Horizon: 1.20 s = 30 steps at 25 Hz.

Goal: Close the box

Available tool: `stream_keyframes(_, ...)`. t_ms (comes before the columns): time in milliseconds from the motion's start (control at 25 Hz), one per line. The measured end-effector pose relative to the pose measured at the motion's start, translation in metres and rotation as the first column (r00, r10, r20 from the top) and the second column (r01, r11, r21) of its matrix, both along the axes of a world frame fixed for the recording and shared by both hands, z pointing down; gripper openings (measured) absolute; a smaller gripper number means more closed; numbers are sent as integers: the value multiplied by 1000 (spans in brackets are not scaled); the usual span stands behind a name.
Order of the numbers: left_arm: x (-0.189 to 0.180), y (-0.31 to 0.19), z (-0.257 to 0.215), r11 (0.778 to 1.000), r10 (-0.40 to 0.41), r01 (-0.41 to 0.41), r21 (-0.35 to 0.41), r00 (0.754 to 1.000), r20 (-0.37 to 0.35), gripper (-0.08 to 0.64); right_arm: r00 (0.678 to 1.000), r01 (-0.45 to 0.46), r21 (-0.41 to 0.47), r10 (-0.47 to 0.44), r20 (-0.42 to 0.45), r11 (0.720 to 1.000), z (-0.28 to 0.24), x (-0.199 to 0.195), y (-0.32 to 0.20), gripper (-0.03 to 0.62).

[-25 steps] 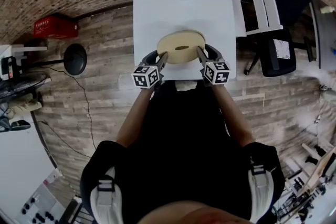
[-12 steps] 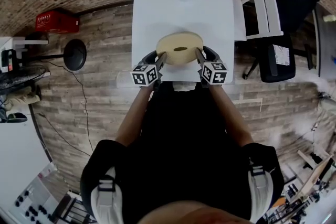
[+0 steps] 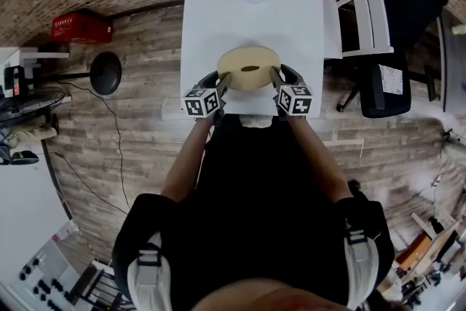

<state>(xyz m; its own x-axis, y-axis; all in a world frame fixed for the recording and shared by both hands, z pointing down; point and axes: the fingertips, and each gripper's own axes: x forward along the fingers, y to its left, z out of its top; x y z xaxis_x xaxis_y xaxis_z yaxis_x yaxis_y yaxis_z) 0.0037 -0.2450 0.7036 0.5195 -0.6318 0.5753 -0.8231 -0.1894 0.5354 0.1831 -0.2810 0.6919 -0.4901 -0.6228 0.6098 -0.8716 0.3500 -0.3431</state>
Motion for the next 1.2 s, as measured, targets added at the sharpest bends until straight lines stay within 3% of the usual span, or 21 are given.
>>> stream_keyframes(520, 0, -9, 14, 999, -24, 24, -47, 1000, -16, 173, 1000, 8, -43, -8, -1, 999, 16, 1, -10, 138)
stream_keyframes(1200, -10, -16, 12, 999, -27, 27, -40, 1000, -3, 175, 999, 37, -46, -38, -20, 998, 16, -10, -18, 140)
